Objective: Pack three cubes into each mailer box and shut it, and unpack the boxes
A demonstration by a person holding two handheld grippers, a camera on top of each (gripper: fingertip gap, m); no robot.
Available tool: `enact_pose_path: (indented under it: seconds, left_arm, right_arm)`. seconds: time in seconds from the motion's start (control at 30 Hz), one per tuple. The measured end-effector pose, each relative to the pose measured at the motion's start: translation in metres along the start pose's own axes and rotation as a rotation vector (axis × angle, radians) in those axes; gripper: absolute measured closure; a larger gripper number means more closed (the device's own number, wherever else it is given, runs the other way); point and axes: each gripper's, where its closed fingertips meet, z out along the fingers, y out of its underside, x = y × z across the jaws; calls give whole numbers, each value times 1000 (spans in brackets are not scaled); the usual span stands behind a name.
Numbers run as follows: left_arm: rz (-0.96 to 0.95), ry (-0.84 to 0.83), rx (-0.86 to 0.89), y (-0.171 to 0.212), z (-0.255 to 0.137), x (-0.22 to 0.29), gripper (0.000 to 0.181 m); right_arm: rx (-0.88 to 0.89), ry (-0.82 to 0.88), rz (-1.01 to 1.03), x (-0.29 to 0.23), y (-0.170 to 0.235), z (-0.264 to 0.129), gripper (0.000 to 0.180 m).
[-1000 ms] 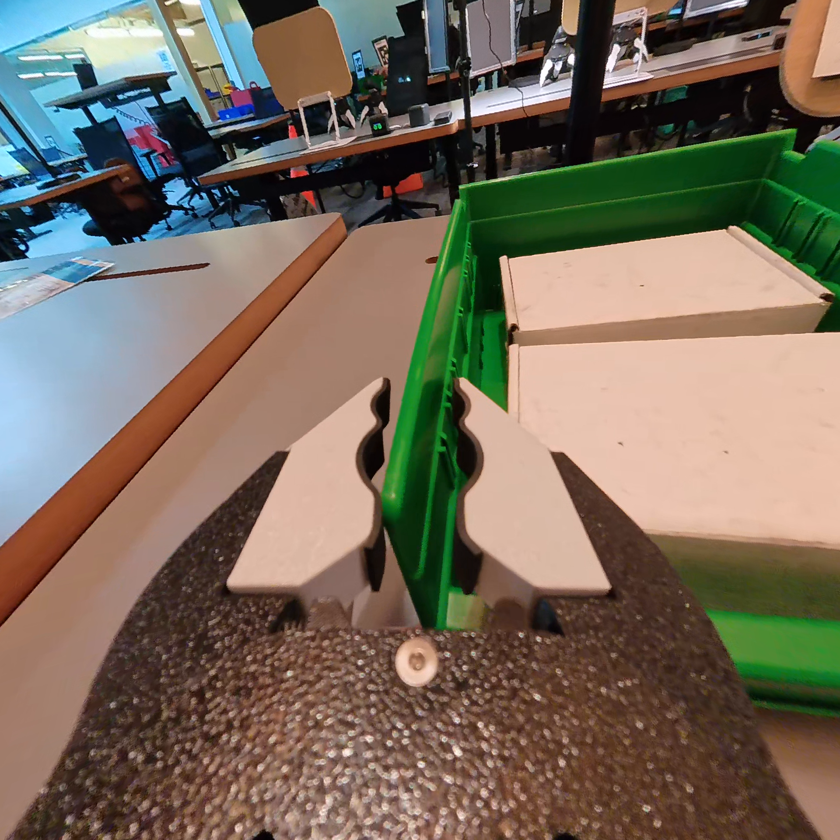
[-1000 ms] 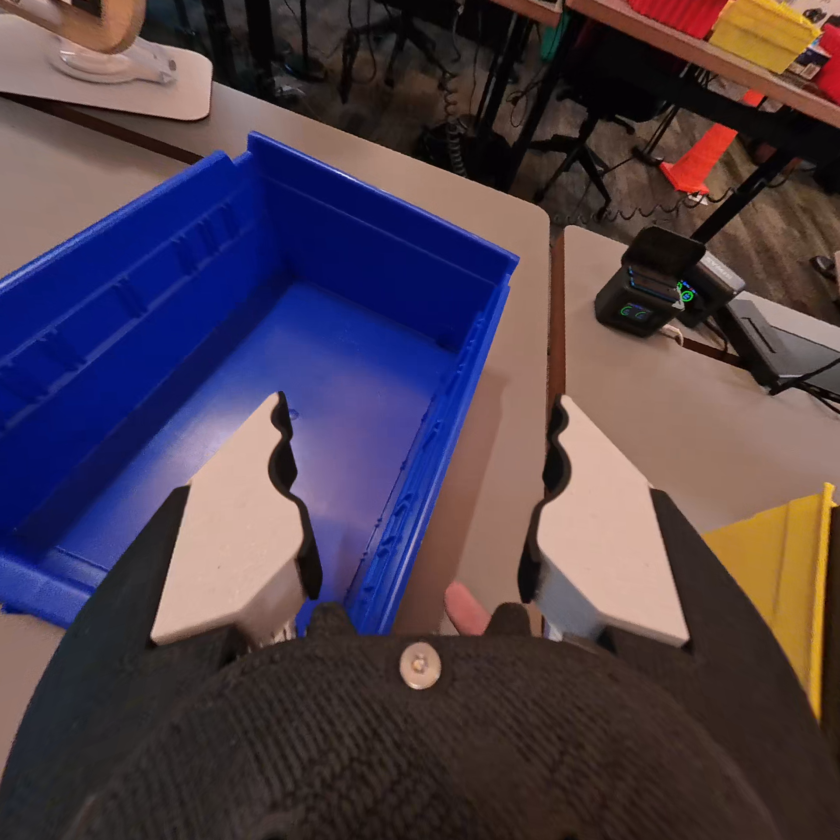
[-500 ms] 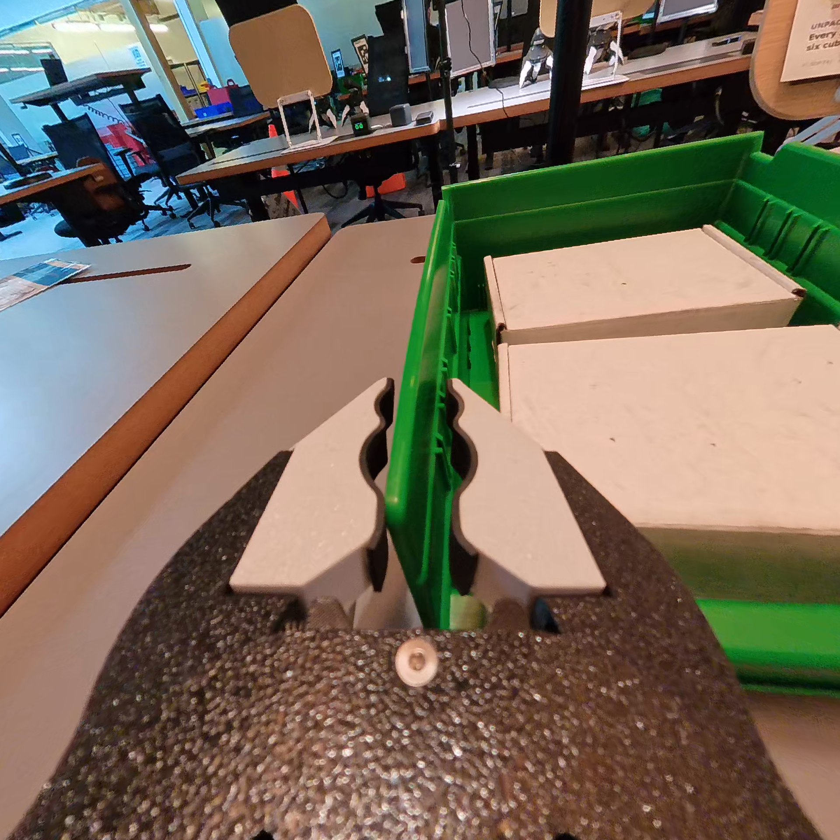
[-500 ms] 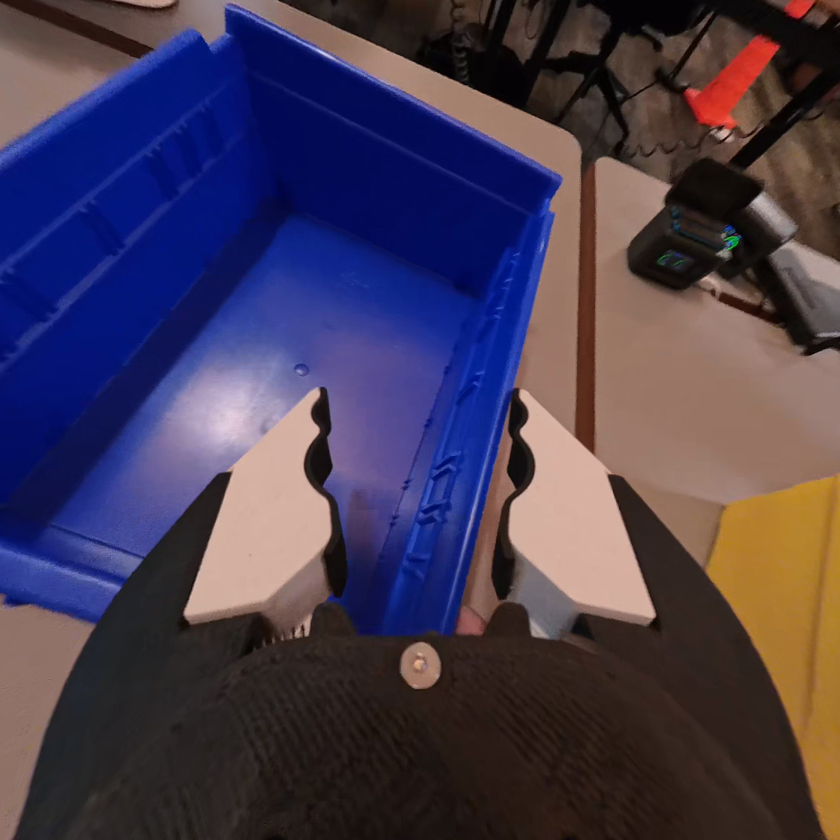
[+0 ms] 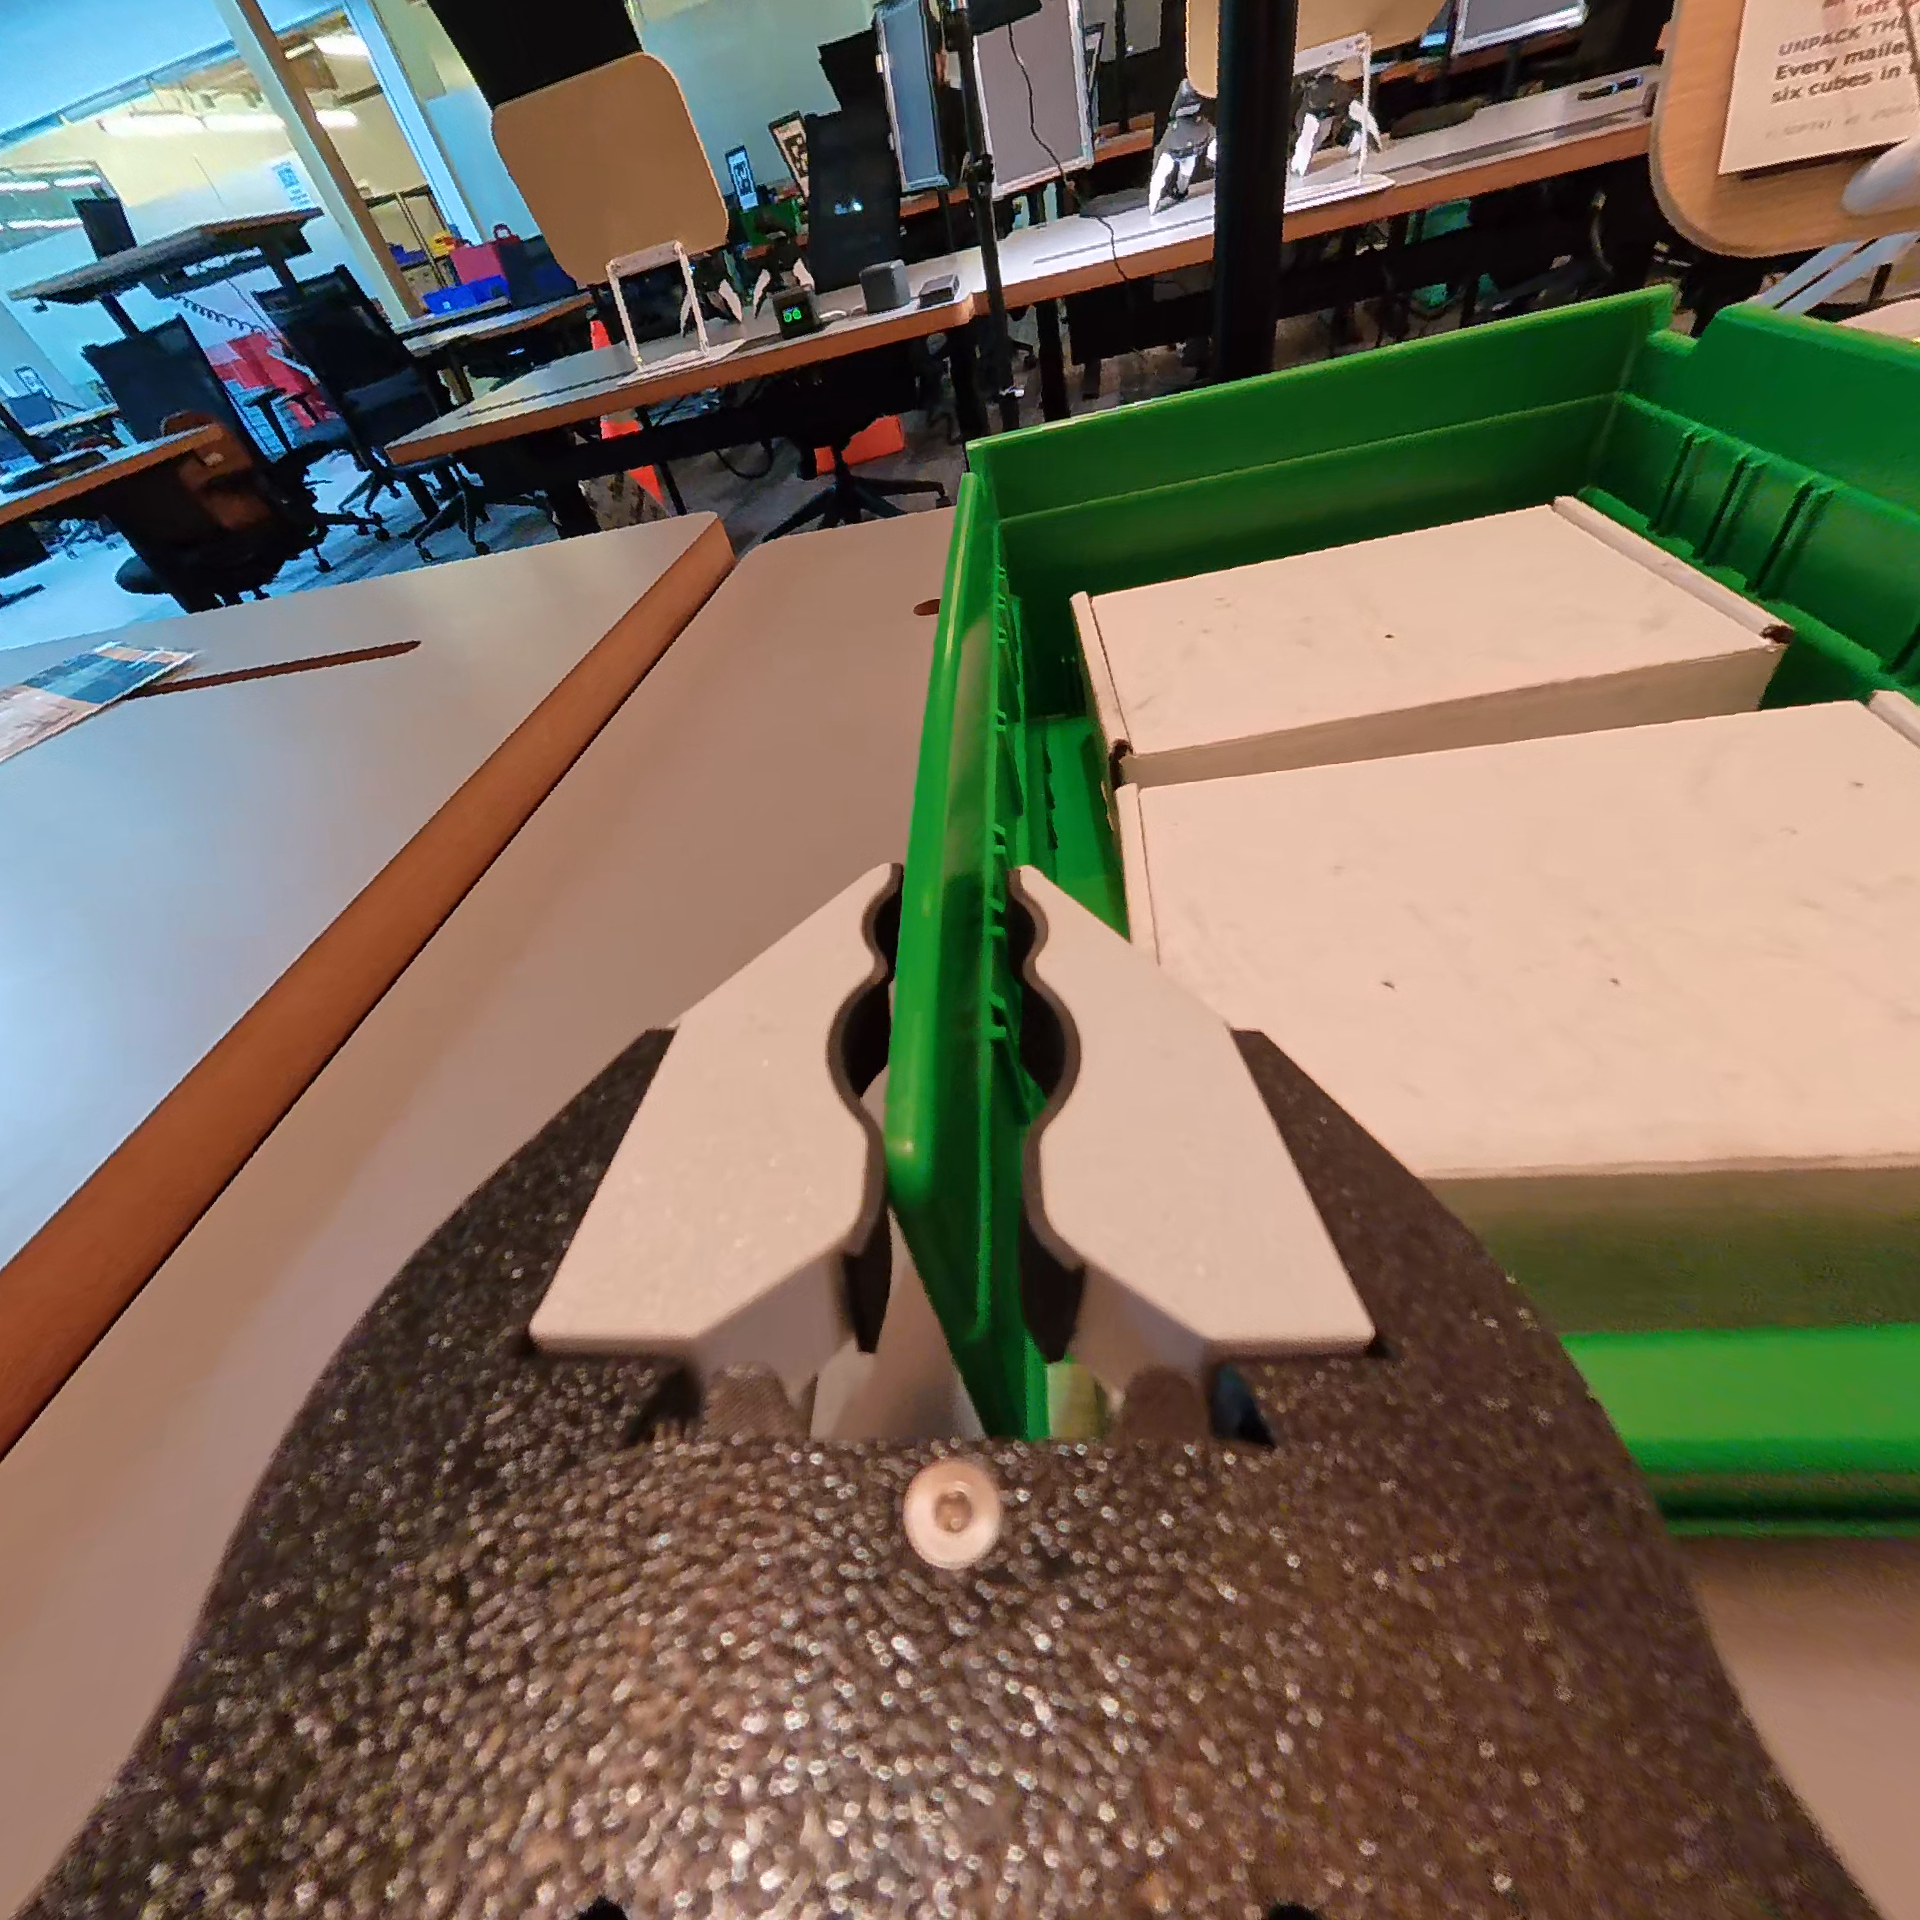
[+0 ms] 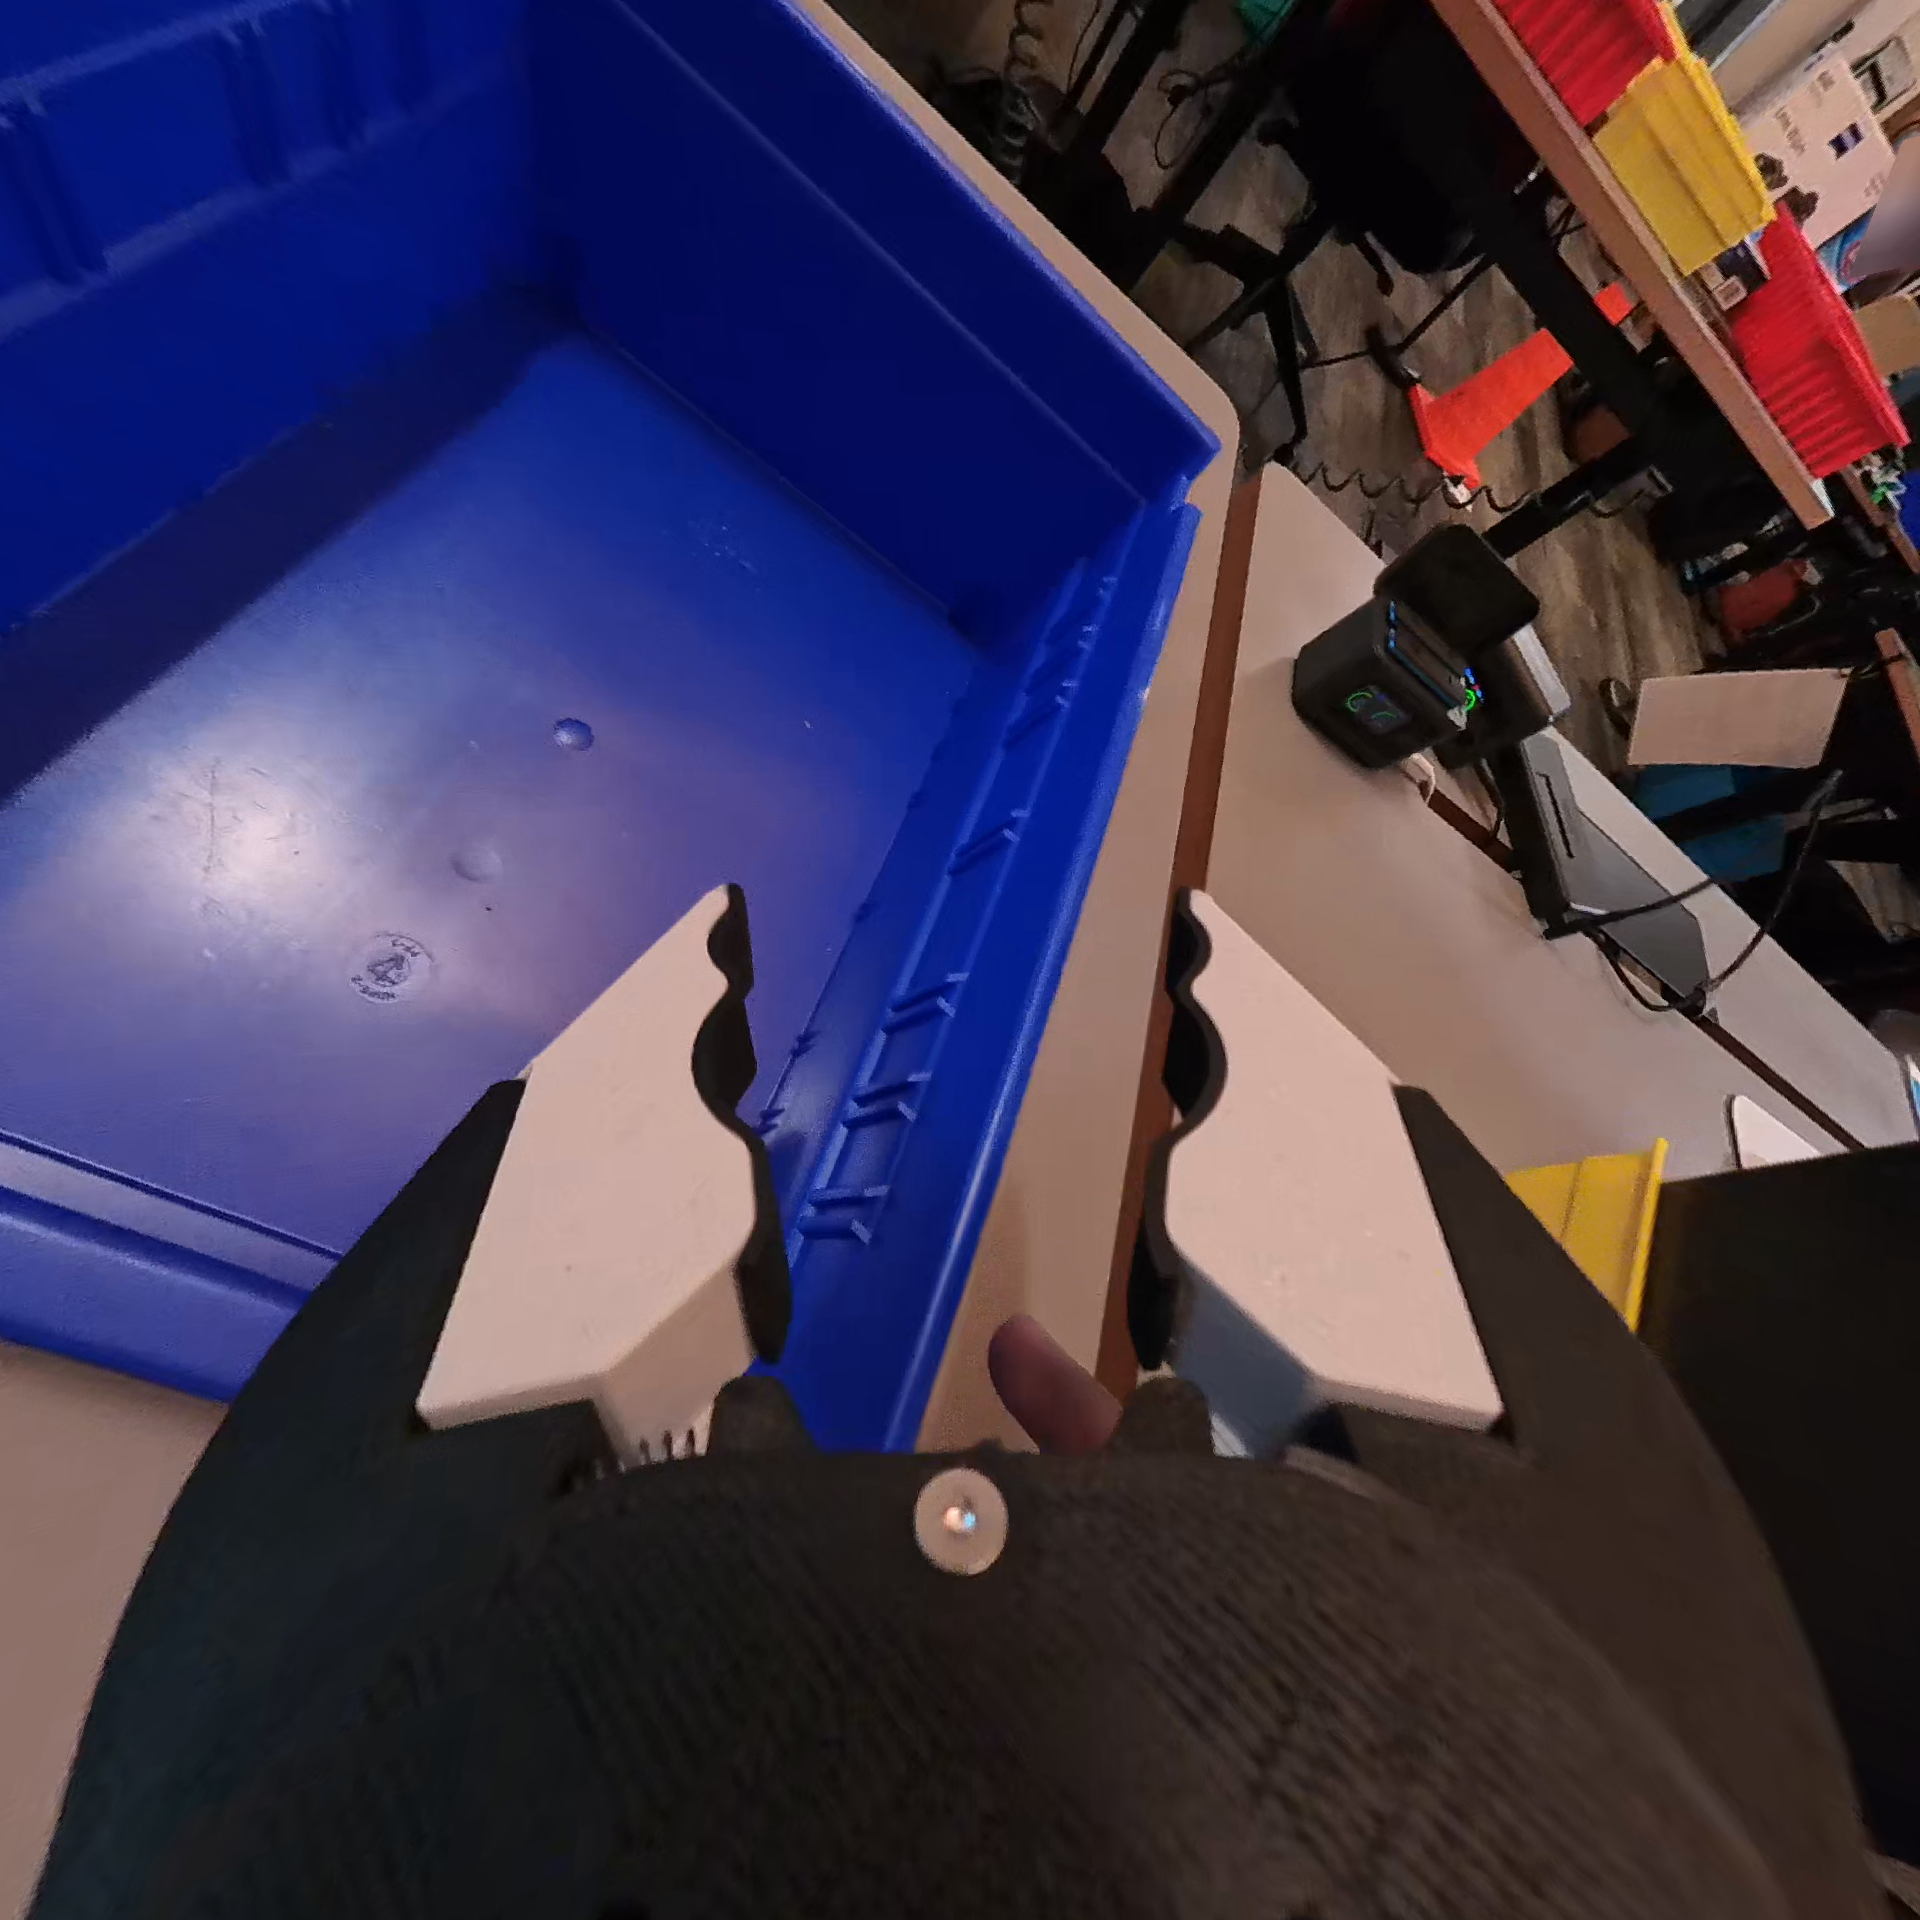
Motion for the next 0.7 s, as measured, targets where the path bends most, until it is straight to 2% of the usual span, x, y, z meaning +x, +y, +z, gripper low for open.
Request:
enact_pose_path:
  seconds: [0.63,0.7]
  left_arm:
    - [4,12,-1,0,0,2,167]
    - [4,12,-1,0,0,2,167]
  right_arm:
    - [6,44,13,11,11,-7,101]
    - [28,59,14,16,10,-11,94]
